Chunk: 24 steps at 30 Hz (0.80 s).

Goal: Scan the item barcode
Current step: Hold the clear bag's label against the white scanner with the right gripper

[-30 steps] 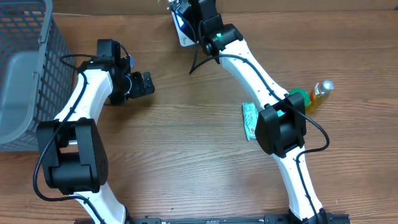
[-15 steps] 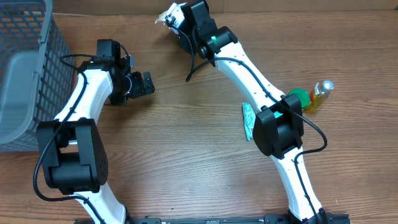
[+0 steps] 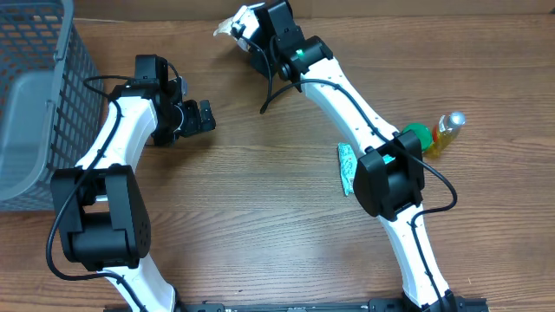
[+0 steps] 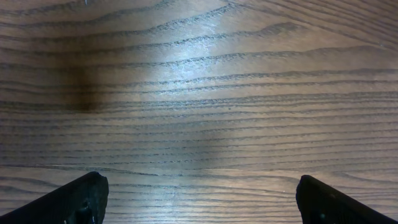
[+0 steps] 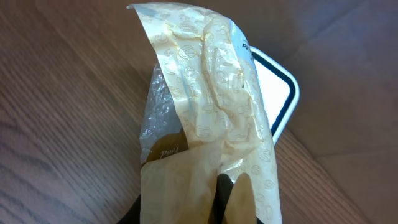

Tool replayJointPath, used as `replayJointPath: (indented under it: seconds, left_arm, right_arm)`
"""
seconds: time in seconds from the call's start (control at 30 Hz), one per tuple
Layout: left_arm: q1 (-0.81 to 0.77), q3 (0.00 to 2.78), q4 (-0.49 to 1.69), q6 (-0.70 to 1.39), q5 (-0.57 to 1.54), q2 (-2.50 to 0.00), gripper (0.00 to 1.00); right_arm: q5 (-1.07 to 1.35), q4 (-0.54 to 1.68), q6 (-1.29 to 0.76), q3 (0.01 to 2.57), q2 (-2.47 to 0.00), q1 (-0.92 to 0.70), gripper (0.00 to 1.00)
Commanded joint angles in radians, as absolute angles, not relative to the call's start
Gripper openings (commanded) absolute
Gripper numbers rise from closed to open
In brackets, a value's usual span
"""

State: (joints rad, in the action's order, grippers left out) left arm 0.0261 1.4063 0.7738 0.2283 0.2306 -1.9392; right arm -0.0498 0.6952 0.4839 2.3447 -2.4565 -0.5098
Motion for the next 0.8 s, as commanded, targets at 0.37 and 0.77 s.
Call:
replayJointPath:
  seconds: [0.37,0.77]
  left_arm:
    - [0.026,1.417,0.773,0.209,0.226,-1.946,0.99]
    - [0.026,1.417,0.773,0.209,0.226,-1.946,1.0]
  right_arm:
    - [0.051,0.694,0.309,2.355,-2.465,-0.466,0.06]
    - [0.052,0.69,0.229,2.355,-2.465,-0.465,0.06]
